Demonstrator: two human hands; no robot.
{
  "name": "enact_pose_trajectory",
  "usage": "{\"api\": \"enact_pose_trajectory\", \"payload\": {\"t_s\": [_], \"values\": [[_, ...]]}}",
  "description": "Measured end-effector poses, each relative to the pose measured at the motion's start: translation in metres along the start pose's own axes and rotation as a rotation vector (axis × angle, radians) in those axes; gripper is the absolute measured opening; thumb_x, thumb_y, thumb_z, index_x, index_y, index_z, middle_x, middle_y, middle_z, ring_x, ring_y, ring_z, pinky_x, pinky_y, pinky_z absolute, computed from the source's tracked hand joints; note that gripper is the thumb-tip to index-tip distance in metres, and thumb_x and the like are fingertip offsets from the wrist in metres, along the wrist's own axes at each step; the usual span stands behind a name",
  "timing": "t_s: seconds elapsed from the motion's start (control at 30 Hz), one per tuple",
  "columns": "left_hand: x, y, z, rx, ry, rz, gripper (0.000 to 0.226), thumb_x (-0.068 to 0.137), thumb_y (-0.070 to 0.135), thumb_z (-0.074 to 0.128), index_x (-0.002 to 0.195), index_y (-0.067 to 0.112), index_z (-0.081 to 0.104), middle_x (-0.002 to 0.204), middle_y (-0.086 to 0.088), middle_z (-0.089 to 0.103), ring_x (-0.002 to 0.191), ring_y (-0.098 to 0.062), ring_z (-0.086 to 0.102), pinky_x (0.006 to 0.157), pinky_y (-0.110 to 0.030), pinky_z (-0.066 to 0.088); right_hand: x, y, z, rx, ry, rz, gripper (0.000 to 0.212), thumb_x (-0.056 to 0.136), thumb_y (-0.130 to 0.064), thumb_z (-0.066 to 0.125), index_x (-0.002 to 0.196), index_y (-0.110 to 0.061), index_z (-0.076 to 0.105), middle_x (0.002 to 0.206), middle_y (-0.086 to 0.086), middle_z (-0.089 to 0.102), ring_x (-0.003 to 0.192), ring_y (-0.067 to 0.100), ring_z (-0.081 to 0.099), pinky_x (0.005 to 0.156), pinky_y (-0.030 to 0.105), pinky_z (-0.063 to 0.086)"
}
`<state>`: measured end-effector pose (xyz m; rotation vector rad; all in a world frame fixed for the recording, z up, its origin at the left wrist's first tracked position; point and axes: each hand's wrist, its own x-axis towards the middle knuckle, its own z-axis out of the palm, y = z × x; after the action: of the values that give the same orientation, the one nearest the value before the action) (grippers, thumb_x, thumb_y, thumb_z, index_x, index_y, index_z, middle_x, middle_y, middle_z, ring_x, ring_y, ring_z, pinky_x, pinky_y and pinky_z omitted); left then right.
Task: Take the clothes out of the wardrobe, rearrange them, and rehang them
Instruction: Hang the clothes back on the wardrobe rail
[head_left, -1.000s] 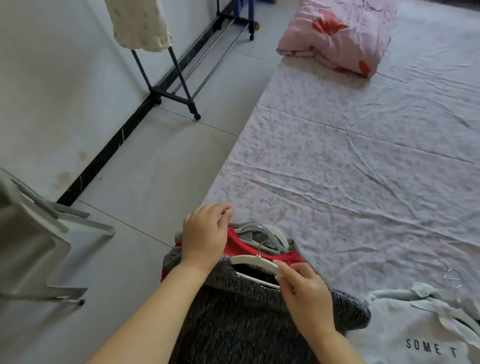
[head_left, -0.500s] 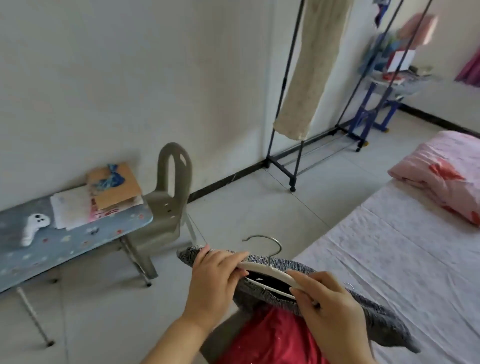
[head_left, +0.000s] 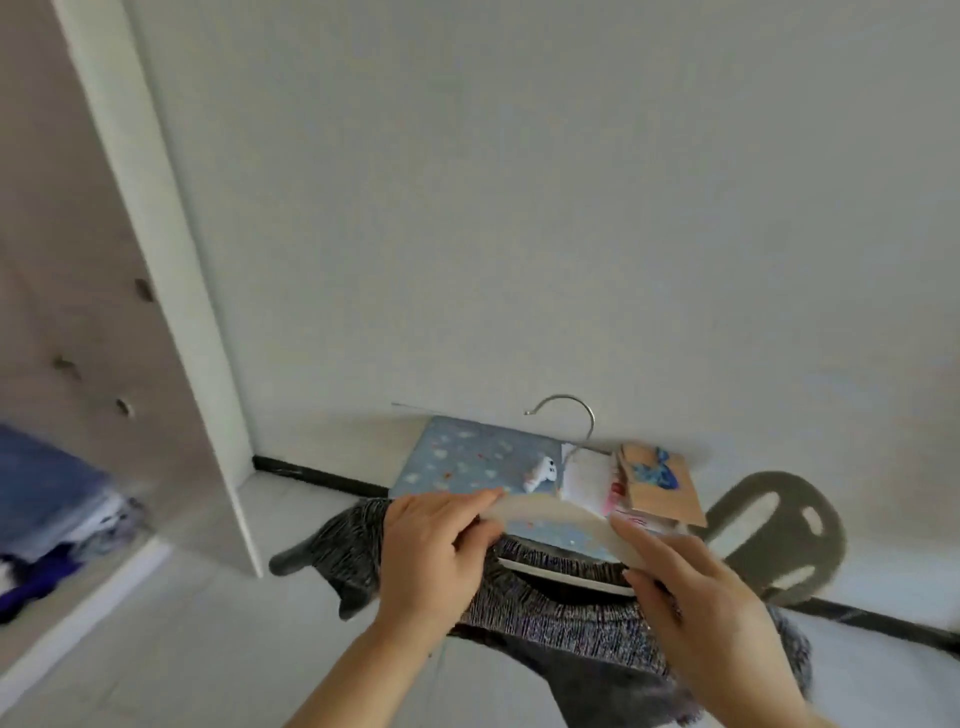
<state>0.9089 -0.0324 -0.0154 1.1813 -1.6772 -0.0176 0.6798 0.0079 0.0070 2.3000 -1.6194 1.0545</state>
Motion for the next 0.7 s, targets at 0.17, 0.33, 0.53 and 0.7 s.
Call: {"api": "enact_pose_trajectory", "payload": {"t_s": [0.17,0.33,0.53,0.7], "values": [[0.01,-0.084,-0.12,0.205,0.113,-0.155,0.027,0.08,0.04,0.056,0.103,0.031,0.068,0.077,0.016,0.068,0.067,-0.004,0.061,0.067,-0.04,0.049,0.081,-0.105,0.079,0.143,-0.04,-0.254,0.049,0.075,-0.017,0.065,0.12,-0.035,0.054,0.085,-0.01,0.063,0.058,0.003,0.055,0.047,0.01,0.037],[0.011,-0.153,-0.21,0.411,0.257,-0.269,0.03,0.079,0.043,0.052,0.102,0.031,0.068,0.075,0.016,0.067,0.066,-0.002,0.057,0.068,-0.031,0.047,0.146,-0.196,0.154,0.307,-0.075,-0.512,0.038,0.083,-0.033,0.046,0.119,-0.034,0.058,0.081,-0.01,0.061,0.054,0.004,0.053,0.045,0.01,0.037],[0.038,-0.236,-0.288,0.663,0.393,-0.39,0.026,0.078,0.037,0.059,0.1,0.031,0.071,0.071,0.022,0.059,0.075,0.001,0.046,0.074,-0.014,0.031,0.224,-0.292,0.249,0.466,-0.087,-0.673,0.039,0.08,-0.037,0.045,0.118,-0.042,0.053,0.076,-0.013,0.057,0.046,0.008,0.051,0.041,0.013,0.037],[0.081,-0.293,-0.343,0.745,0.423,-0.521,0.028,0.076,0.036,0.061,0.103,0.031,0.07,0.081,0.015,0.067,0.075,-0.007,0.059,0.074,-0.029,0.044,0.3,-0.362,0.311,0.559,-0.102,-0.799,0.042,0.077,-0.037,0.044,0.119,-0.042,0.05,0.072,-0.013,0.053,0.043,0.006,0.046,0.037,0.014,0.038]]}}
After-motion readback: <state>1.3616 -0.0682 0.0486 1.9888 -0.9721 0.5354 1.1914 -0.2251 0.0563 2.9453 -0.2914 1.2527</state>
